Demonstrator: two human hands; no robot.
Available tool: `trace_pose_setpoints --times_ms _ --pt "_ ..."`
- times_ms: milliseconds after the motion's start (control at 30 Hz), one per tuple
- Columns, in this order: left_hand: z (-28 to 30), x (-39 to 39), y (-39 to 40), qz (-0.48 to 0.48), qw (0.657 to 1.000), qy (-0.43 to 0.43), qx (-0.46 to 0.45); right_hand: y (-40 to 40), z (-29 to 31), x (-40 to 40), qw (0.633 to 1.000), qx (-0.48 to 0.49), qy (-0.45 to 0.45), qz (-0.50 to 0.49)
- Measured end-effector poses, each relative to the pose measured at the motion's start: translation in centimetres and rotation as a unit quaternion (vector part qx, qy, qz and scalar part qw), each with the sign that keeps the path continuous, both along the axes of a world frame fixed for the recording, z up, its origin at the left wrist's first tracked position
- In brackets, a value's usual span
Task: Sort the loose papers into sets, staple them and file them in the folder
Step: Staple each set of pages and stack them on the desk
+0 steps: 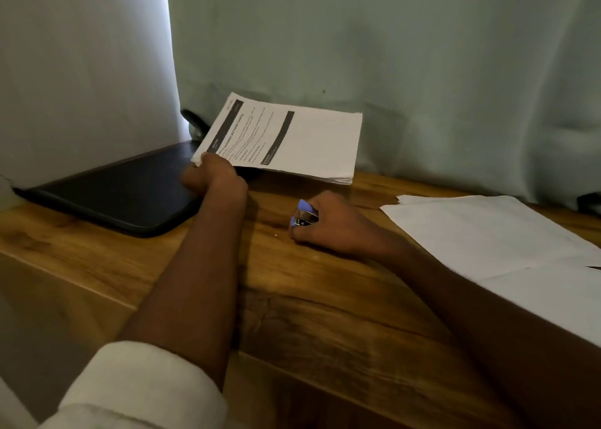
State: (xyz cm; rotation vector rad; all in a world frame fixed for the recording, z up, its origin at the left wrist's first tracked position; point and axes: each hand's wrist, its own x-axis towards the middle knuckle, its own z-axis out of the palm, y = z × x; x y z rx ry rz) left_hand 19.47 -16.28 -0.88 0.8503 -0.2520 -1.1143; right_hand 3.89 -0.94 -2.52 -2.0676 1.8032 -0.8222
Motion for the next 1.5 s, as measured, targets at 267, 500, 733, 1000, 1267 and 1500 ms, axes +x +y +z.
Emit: trace_pose_setpoints --times_ms 267,500,733,1000,1267,1500 --pt "0.1 -1.6 0.6 -0.023 0.999 -0.013 -0.02 0.6 -0.4 -0.3 0.999 0.019 -0.027 0.033" --pt "-0.1 -2.8 0.8 -0.091 0.995 -0.038 -0.019 2.2 1.3 -1.8 0.959 0.188 -0.127 0.169" --pt "-0.1 -2.9 0.5 -0.101 0.994 -0.042 -0.016 0.7 -0.8 -0.7 0.997 0.021 0.047 0.058" --pt "-0.1 -2.6 -0.6 -0.087 0.996 -0.025 -0.01 -0.9 -0.5 0.5 0.994 0.033 0.04 0.099" --pt "0.8 -3.3 1.0 -0.125 0.992 -0.022 -0.03 5.4 2.0 0.5 0.973 -0.136 0.184 0.034" --pt "3.0 -7.6 6.7 -0.195 0.968 -0.088 -0.135 13.2 10.0 -7.8 0.876 -0.438 0.089 -0.183"
